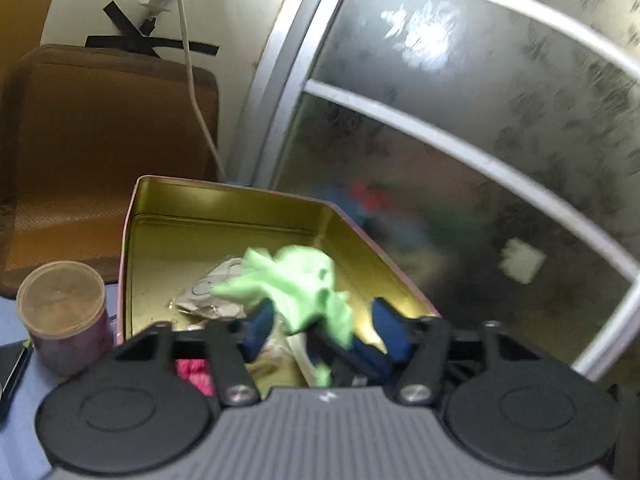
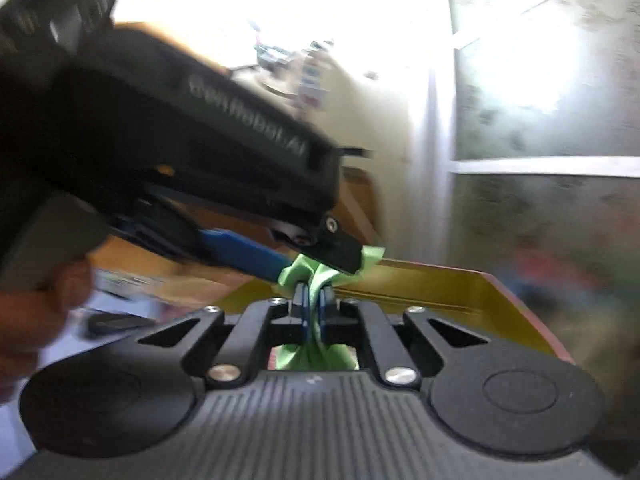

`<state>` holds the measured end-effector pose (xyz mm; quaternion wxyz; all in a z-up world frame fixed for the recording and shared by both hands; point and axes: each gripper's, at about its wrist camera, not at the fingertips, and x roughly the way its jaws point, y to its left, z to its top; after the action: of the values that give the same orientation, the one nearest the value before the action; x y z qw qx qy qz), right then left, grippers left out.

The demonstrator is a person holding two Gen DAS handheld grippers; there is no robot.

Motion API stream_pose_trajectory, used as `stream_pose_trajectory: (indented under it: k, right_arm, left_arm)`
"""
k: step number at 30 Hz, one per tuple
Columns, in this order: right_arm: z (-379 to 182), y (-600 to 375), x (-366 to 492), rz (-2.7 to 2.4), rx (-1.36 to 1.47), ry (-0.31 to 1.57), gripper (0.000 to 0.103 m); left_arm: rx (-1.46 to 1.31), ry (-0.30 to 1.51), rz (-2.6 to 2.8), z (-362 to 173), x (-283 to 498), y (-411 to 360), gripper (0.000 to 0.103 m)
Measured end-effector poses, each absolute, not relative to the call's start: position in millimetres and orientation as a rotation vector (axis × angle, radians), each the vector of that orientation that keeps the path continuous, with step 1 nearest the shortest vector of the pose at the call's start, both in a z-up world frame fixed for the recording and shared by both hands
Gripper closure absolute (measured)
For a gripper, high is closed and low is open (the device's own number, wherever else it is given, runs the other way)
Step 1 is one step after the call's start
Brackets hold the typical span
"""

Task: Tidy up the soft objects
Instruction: 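Carry the green cloth over the tin and open the right gripper, then lower the right gripper onto the black oval item and close it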

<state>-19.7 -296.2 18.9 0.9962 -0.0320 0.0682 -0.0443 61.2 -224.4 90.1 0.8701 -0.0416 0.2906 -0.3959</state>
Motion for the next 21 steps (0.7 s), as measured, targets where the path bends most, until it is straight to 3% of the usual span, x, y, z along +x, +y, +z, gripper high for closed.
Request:
stream_pose_trajectory:
  k: [2, 7, 13, 21]
  right_arm:
    - [8, -313, -4, -0.196, -0.067, 0.187, 0.074]
    - [1, -354, -8, -0.230, 0.133, 0.197, 0.066]
    - [0, -349, -17, -0.210, 0.195, 0.140, 0.066]
    - [13, -307, -29, -0.014, 0.199, 0.130, 0.066]
  left_arm:
    - [-0.056, 0.618, -0.790, 82, 64, -235, 0.043]
    - [-0.044, 0.609, -0.778, 71, 56, -223, 0.042]
    - [-0.071, 0.596, -0.779, 67, 41, -187, 0.042]
    - [-0.096, 0.614, -0.638, 37, 13, -83, 0.039]
